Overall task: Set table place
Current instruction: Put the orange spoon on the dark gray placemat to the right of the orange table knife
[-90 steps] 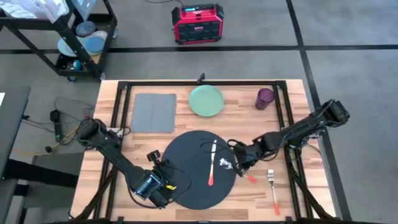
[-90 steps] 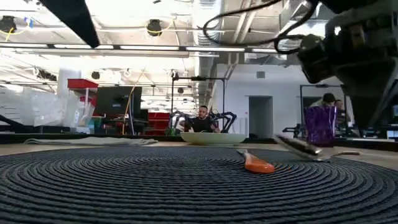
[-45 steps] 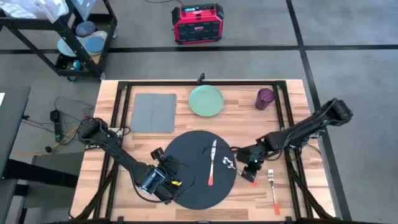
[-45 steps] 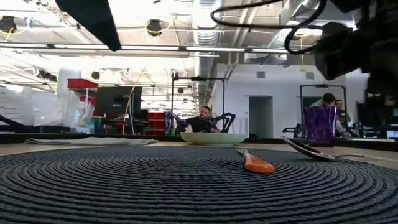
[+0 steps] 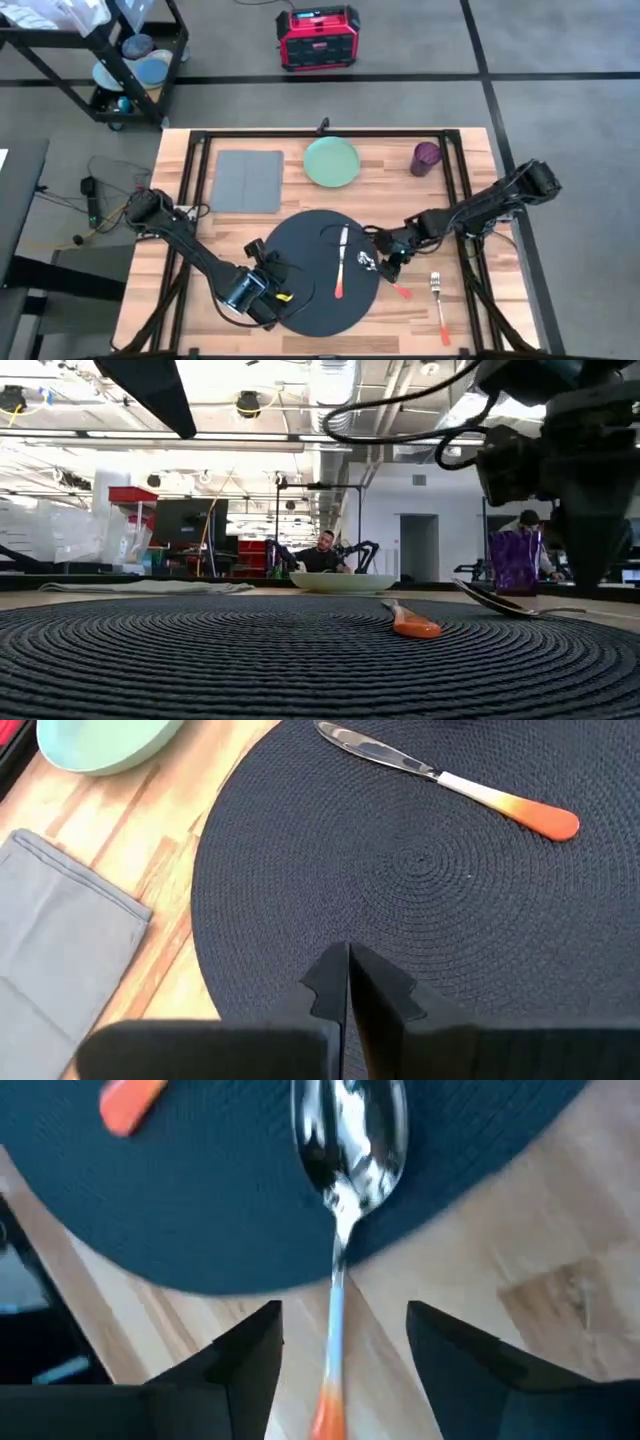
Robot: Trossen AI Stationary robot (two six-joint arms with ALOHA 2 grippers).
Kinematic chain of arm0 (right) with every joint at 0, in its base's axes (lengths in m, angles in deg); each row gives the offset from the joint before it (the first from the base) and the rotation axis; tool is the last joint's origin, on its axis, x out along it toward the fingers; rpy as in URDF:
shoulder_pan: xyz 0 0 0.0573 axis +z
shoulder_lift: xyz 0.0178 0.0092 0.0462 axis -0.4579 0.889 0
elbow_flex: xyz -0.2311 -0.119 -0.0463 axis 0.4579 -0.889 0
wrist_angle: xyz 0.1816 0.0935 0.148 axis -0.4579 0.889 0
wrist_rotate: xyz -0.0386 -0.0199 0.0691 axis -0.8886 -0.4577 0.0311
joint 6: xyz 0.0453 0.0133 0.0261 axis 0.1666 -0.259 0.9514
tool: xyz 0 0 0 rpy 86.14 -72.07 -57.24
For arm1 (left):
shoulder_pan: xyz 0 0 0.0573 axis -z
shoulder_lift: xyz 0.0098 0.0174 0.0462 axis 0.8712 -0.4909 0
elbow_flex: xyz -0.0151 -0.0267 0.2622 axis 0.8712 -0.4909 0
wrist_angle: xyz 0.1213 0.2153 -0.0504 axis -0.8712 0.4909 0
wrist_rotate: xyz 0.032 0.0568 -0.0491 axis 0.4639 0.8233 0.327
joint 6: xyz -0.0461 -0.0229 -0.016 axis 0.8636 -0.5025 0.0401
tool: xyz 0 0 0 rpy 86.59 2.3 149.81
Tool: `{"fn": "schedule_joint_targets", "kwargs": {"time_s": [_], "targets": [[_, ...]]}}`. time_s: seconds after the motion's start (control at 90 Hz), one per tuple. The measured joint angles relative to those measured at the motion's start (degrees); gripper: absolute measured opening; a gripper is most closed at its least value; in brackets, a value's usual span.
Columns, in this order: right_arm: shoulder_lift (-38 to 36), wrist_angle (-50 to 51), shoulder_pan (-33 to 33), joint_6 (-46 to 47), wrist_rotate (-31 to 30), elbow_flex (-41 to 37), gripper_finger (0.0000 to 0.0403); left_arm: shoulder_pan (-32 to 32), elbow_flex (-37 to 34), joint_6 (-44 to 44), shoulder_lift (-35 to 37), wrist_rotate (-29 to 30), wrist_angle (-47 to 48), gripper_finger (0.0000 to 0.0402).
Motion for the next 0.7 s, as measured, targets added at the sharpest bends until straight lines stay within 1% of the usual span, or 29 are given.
{"fn": "schedule_joint_targets", "kwargs": {"time_s": [0.1,0.2,0.378,0.7], "targets": [[0.0,2.49,0.5,0.71,-2.31,0.0,0.0193,0.0,0.0,0.03,0.0,0.0,0.0,0.0],[0.0,3.23,0.73,0.88,-2.43,0.0,0.0185,0.0,0.0,0.03,0.0,0.0,0.02,0.0],[1.14,-0.43,2.97,3.0,-3.87,0.0,0.0182,0.0,0.0,0.09,0.0,-0.02,0.07,0.0],[6.12,-2.53,4.91,4.34,-3.1,0.17,0.0182,0.0,0.0,-0.71,0.0,-0.22,0.51,0.0]]}}
